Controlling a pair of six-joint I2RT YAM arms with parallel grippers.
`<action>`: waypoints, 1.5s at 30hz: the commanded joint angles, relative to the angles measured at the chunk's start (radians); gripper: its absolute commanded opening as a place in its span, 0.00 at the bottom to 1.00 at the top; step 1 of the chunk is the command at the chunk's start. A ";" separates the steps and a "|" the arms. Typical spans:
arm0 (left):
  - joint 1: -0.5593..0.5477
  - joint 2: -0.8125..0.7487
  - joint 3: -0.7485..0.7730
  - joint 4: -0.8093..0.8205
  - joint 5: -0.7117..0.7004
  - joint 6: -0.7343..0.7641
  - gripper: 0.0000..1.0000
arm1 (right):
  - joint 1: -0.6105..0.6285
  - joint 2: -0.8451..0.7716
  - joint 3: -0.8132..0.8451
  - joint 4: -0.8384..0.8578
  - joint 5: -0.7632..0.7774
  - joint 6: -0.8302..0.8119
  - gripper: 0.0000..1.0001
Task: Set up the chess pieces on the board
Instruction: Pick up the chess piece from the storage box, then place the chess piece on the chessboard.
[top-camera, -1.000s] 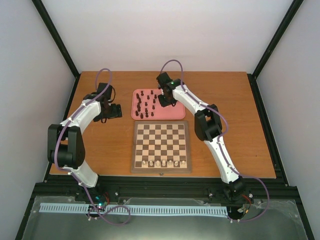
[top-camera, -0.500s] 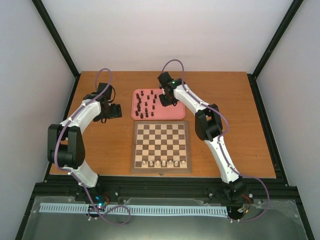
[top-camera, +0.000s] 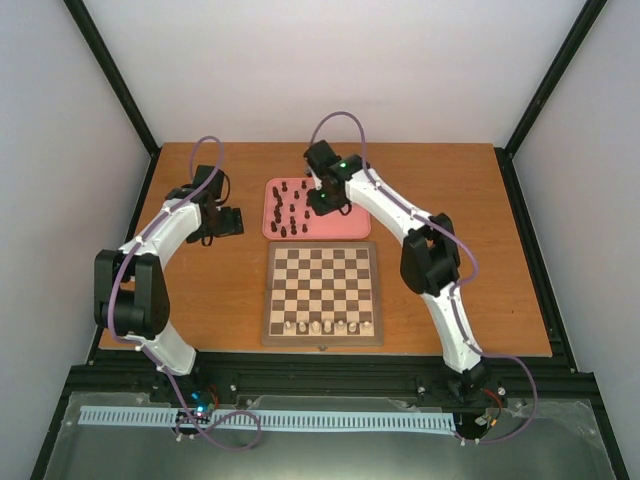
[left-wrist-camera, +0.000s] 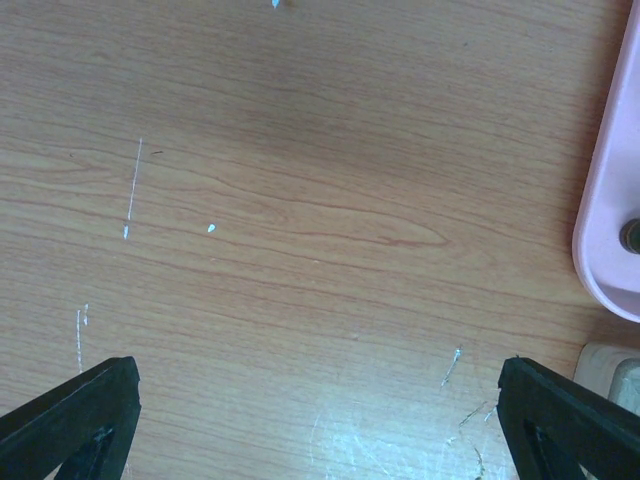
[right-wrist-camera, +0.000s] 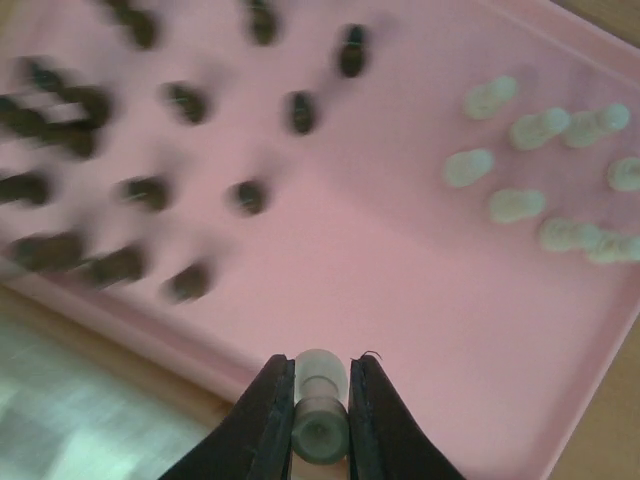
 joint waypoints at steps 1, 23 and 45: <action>-0.003 -0.023 0.041 -0.014 -0.003 -0.010 1.00 | 0.150 -0.196 -0.122 -0.018 0.014 0.037 0.03; -0.003 0.001 0.097 -0.043 0.014 -0.050 1.00 | 0.616 -0.294 -0.382 -0.009 -0.092 0.085 0.03; -0.003 -0.041 0.063 -0.032 -0.002 -0.051 1.00 | 0.660 -0.289 -0.539 0.115 -0.141 0.085 0.03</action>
